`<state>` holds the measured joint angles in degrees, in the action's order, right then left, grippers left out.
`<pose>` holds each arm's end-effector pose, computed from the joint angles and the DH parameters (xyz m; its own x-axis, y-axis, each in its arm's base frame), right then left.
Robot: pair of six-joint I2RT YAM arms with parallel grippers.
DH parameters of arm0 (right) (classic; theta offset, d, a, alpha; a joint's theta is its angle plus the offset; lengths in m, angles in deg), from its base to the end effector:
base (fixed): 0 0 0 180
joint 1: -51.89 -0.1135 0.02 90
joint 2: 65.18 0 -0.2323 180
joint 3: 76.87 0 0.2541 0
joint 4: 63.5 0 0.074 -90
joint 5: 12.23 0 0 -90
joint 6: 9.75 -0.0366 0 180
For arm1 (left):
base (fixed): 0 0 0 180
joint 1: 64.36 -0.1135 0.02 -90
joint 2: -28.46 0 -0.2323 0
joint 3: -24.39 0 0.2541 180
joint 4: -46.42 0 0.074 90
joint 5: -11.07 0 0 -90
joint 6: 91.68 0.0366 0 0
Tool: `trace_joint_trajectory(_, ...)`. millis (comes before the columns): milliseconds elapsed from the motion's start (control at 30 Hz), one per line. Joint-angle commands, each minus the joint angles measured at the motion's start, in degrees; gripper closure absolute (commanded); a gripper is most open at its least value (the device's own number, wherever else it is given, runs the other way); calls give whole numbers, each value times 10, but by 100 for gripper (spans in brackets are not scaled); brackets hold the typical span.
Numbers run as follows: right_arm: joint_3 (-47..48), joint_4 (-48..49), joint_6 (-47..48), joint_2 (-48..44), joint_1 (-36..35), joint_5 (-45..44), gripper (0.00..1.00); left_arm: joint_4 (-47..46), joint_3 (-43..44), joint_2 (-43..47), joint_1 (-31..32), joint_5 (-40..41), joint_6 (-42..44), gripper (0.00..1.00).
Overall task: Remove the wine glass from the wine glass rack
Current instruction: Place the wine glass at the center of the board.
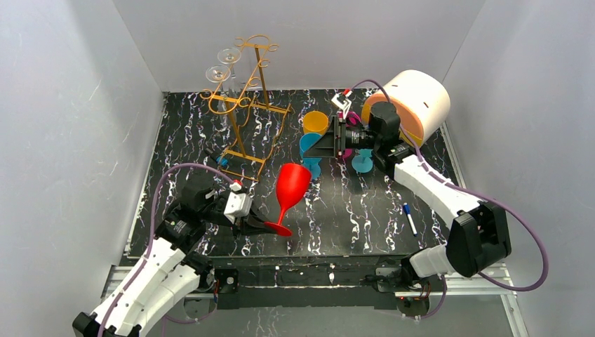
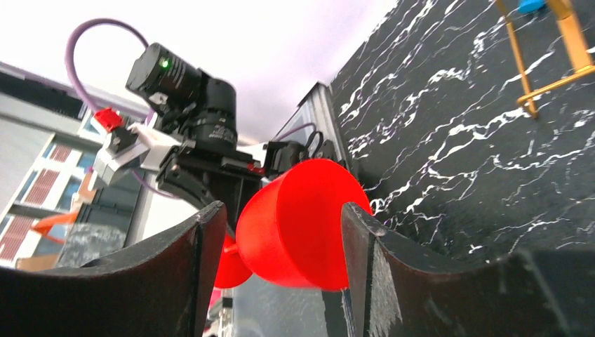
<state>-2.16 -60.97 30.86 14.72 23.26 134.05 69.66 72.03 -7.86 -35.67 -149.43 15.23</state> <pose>0.2720 0.1832 0.3148 -0.7821 0.0532 -0.6209 -0.6169 0.0749 0.7835 0.1294 -0.1101 0.2832 0.1086 0.0513 -0.9928 0.9801 -0.1723 0.0983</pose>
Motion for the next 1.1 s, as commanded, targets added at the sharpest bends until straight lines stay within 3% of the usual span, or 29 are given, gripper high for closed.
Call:
trace_joint_trajectory(0, -1, 51, -31, -3, 5, 25, 30, 59, 29, 11, 2, -1, 53, 100)
trace_joint_trajectory(67, 18, 71, -57, 25, 1, 117, 31, 60, 31, 8, 2, 1, 57, 100)
trace_joint_trajectory(133, 27, 71, -65, 39, -9, 154, 33, 60, 37, -2, 2, -3, 58, 100)
trace_joint_trajectory(233, 31, 45, -42, 38, -29, 156, 35, 60, 45, -16, 2, -10, 65, 100)
trace_joint_trajectory(500, 40, 49, -32, 28, -34, 196, 51, 64, 48, -23, 2, 10, 62, 100)
trace_joint_trajectory(800, 34, 95, -67, 35, -33, 212, 79, 67, 38, -14, 2, 27, 52, 100)
trace_joint_trajectory(933, 23, 153, -105, 30, -33, 212, 99, 67, 40, -18, 2, 35, 28, 100)
trace_joint_trajectory(1067, 10, 197, -121, 11, -33, 211, 99, 66, 51, -21, 2, 41, 2, 100)
